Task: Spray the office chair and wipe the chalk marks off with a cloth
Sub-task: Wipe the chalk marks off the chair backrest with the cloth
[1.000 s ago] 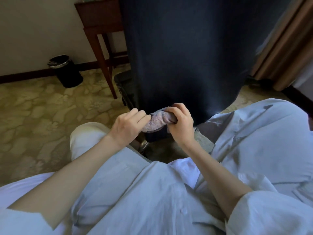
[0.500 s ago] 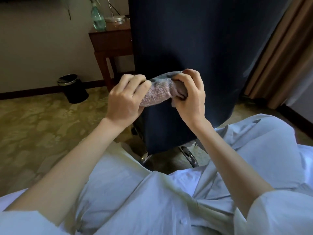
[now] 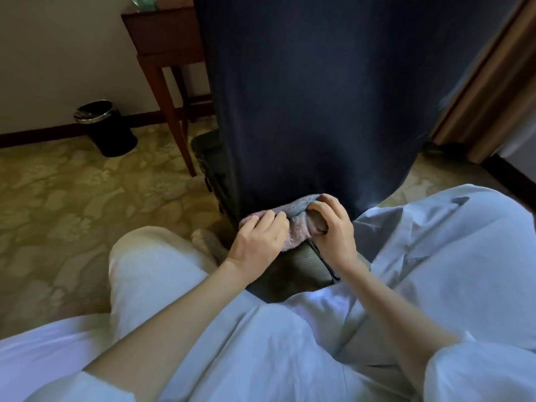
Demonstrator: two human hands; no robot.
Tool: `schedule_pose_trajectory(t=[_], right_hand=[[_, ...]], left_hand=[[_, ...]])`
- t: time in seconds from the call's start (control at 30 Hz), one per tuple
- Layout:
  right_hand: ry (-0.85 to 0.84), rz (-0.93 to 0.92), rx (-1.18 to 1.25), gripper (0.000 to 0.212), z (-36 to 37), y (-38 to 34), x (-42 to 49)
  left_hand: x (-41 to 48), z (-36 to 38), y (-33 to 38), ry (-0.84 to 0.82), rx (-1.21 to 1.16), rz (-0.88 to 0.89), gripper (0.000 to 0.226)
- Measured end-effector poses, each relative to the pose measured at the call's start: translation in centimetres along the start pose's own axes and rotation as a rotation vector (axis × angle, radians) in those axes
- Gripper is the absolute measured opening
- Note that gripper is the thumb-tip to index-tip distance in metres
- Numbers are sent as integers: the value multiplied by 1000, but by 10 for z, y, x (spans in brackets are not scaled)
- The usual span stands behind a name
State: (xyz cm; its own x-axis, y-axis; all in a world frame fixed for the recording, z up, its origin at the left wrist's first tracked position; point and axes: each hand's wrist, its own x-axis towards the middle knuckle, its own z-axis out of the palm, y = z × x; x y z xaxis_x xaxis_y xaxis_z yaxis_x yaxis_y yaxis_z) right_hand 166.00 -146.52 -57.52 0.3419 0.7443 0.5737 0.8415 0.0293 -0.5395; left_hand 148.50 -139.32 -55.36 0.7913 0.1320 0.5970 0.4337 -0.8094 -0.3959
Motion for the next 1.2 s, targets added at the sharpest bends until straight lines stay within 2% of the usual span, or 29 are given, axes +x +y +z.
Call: schedule_pose_trajectory(t=[0.07, 0.2, 0.33, 0.43, 0.6, 0.77, 0.9, 1.03, 1.2], right_hand=[[-66, 95, -19, 47, 8, 13, -14], [-138, 265, 13, 39, 18, 32, -28], [-174, 447, 71, 35, 29, 45, -39], [-190, 571, 87, 36, 34, 50, -43], [-177, 619, 105, 37, 38, 54, -44], [17, 594, 220, 39, 28, 35, -30], [128, 452, 229, 42, 10, 15, -9], [221, 337, 276, 48, -19, -25, 24], [390, 94, 341, 53, -70, -86, 79]], left_hand=[[-4, 21, 17, -138, 4, 44, 19], [0, 45, 41, -353, 60, 148, 21], [4, 58, 50, -480, 125, 302, 10], [9, 61, 53, -563, 105, 367, 14], [12, 64, 54, -587, 95, 385, 10], [31, 44, 44, -508, 52, 326, 10], [44, 17, 22, -327, 17, 241, 9], [64, -28, -13, -124, 10, 108, 23], [99, -95, -61, 104, 79, 43, 14]])
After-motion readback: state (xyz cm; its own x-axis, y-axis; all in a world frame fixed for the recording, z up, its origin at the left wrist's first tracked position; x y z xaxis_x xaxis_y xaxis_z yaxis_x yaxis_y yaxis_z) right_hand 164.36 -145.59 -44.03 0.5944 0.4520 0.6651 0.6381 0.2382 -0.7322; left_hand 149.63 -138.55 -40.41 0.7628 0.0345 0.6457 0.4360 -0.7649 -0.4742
